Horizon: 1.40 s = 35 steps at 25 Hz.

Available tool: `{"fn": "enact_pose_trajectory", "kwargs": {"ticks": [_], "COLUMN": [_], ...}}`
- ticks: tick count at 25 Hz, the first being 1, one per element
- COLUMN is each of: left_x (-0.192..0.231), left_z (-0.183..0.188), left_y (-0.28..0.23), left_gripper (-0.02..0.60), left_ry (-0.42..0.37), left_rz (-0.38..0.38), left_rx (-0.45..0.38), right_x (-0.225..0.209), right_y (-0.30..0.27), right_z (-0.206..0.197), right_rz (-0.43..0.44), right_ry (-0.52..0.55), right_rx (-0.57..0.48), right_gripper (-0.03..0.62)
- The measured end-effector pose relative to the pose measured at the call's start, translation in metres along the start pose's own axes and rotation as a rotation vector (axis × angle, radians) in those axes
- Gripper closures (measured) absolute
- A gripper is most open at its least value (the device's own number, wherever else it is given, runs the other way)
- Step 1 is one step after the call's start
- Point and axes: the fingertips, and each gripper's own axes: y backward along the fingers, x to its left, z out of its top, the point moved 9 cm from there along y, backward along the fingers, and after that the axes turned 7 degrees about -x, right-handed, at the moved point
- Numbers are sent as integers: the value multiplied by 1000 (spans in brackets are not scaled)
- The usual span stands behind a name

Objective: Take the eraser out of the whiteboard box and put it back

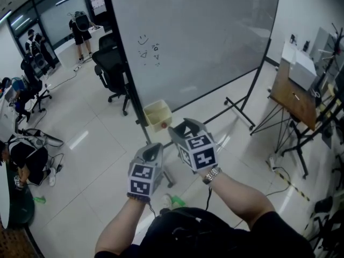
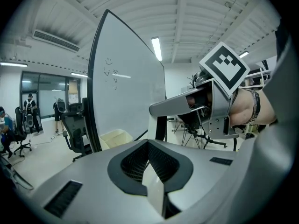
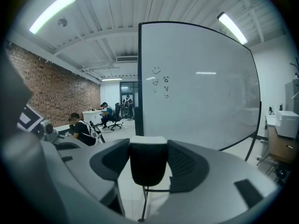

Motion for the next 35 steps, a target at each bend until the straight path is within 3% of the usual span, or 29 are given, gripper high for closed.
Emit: {"fn": "enact_pose_trajectory", "kwargs": {"ticks": [17, 25, 35], "left_x": [-46, -50, -39], "left_z": [-4, -1, -2], "left_y": [28, 35, 43], "left_gripper": [581, 581, 581], "left_ry": [-4, 19, -7], "left_rz": [41, 37, 11], "left_rx": [-2, -9, 16], "right_x": [8, 12, 26], "right_y": [47, 56, 57], "right_z": [-13, -10, -7], "right_rz": [63, 69, 43], "right_ry": [7, 8, -1], "right_rx": [-3, -10, -8], "right_gripper": [313, 313, 313]}}
